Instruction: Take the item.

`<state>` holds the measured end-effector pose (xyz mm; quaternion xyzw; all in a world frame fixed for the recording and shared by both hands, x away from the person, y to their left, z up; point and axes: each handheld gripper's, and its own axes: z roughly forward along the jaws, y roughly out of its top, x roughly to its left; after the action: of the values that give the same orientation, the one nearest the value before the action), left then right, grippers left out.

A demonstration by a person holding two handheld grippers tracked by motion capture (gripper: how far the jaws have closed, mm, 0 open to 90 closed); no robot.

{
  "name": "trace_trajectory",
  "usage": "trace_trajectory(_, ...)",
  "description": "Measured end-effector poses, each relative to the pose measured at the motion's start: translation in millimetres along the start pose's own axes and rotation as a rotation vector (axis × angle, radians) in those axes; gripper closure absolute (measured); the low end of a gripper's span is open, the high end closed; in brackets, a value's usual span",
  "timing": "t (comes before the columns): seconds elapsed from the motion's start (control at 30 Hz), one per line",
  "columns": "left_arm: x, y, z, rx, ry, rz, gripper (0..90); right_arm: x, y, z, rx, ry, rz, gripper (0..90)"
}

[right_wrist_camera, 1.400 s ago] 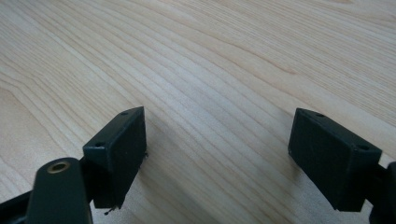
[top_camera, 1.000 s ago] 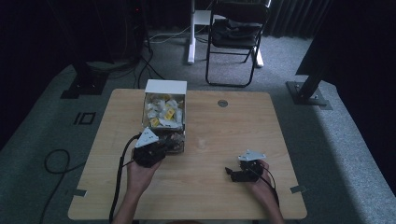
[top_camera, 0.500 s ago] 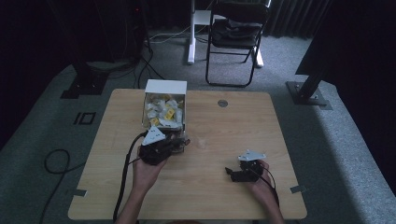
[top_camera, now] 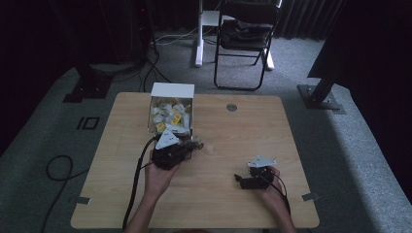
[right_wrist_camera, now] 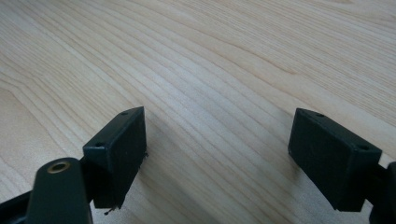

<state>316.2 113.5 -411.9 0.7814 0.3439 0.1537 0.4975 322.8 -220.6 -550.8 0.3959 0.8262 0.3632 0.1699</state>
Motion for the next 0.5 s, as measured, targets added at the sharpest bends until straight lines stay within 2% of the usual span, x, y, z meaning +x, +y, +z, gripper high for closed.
trace_trajectory(0.5,-1.9,4.9,15.8,0.001,0.027,-0.001,90.0,0.0,0.0,0.0,0.000,0.000,0.000,19.2)
